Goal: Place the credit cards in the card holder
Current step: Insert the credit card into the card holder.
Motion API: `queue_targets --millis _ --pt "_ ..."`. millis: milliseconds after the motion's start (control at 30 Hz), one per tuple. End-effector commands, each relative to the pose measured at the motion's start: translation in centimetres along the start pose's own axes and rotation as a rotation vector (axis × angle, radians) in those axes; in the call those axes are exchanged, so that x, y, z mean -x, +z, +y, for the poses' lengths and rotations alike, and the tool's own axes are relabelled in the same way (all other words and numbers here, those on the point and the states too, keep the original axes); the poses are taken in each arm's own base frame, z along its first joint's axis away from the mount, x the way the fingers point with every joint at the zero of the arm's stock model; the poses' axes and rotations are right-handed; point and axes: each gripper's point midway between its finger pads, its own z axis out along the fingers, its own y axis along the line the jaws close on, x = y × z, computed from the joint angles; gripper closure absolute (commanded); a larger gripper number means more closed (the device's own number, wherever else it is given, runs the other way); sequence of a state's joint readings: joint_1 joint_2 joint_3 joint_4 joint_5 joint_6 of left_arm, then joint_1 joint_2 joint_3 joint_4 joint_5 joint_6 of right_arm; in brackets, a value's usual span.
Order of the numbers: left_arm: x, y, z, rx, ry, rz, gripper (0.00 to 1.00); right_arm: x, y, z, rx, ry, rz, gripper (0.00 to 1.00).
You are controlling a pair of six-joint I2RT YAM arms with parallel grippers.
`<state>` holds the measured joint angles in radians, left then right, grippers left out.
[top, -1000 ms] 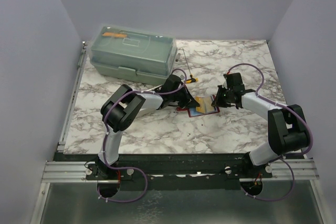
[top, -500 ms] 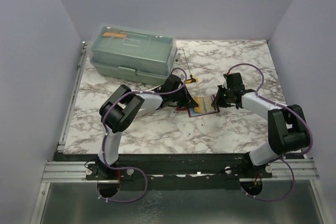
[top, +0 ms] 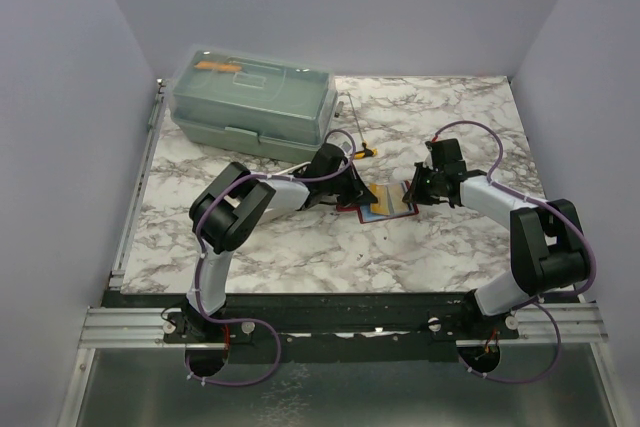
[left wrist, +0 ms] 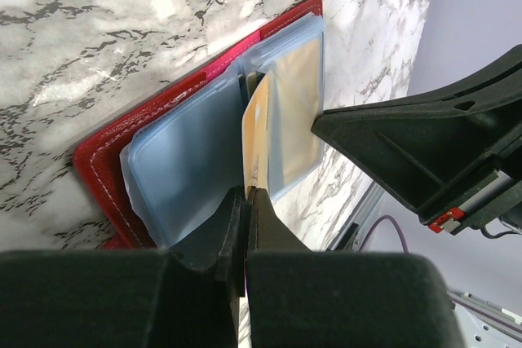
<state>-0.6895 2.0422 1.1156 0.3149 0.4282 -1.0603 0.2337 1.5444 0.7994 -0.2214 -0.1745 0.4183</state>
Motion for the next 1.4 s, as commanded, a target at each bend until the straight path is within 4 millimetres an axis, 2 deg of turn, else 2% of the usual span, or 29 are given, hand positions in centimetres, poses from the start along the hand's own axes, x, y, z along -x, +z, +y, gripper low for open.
queue_targets --millis 0,233,467,800,933,1133,1367 --pt "2.4 0.1 2.3 0.067 -0.033 -0.137 1.00 -4.8 0.6 -1.8 -0.046 0.018 0.153 1.00" --pt "1.5 0.4 2.1 0.030 -0.103 -0.144 1.00 -4.9 0.4 -1.6 -0.037 0.030 0.154 1.00" --pt "0.4 0.8 2.1 0.001 -0.156 -0.148 1.00 -5.6 0.6 -0.5 0.022 0.077 0.170 1.00" --pt "-1.4 2.8 3.3 0.065 -0.114 -0.120 0.99 -6.1 0.7 -0.8 0.016 0.083 0.171 1.00" --pt "-1.6 2.7 4.0 0.176 -0.058 -0.104 0.89 -5.8 0.6 -1.1 0.001 0.069 0.164 1.00" --pt "-1.1 1.5 5.0 0.339 -0.020 -0.097 0.62 -5.8 0.7 -0.9 0.010 0.065 0.170 1.00" --pt "-1.0 0.2 4.5 0.358 0.020 -0.093 0.53 -5.8 0.6 -1.1 0.000 0.055 0.170 1.00"
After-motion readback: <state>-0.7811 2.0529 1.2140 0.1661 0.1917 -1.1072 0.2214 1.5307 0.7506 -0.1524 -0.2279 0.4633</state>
